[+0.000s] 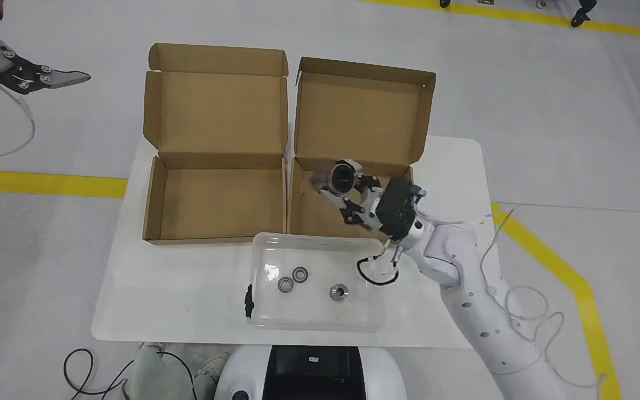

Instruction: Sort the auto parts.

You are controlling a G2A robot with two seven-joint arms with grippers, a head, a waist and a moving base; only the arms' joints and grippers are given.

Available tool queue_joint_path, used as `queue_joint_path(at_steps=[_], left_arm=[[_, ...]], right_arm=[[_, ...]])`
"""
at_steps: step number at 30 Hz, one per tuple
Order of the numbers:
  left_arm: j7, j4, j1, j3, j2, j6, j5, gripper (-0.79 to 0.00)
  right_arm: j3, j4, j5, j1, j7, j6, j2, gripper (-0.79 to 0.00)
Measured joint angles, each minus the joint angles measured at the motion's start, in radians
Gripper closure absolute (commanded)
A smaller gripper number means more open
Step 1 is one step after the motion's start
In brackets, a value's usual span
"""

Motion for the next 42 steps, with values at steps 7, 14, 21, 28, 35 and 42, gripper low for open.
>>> queue_joint_path(at_steps=[7, 14, 21, 28, 35, 42], left_arm=[[0.000, 0.000, 0.000, 0.000, 0.000, 0.000, 0.000, -0.785], [0.000, 0.000, 0.000, 0.000, 0.000, 0.000, 0.000, -0.785], [0.000, 0.000, 0.000, 0.000, 0.000, 0.000, 0.000, -0.785], [0.000, 0.000, 0.000, 0.000, 0.000, 0.000, 0.000, -0.785], [0.000, 0.000, 0.000, 0.000, 0.000, 0.000, 0.000, -0.785], [0.000, 0.000, 0.000, 0.000, 0.000, 0.000, 0.000, -0.785]], right_arm=[[-0.017, 0.082, 0.063, 0.021, 0.095, 0.035, -0.008, 0.000], [-0.068, 0.183, 0.099, 0.089, 0.202, 0.057, -0.024, 0.000], [-0.127, 0.296, 0.140, 0.159, 0.292, 0.078, -0.046, 0.000], [-0.197, 0.396, 0.178, 0.240, 0.374, 0.077, -0.075, 0.000], [-0.265, 0.481, 0.197, 0.310, 0.461, 0.104, -0.107, 0.000], [-0.316, 0.539, 0.178, 0.364, 0.526, 0.146, -0.135, 0.000]])
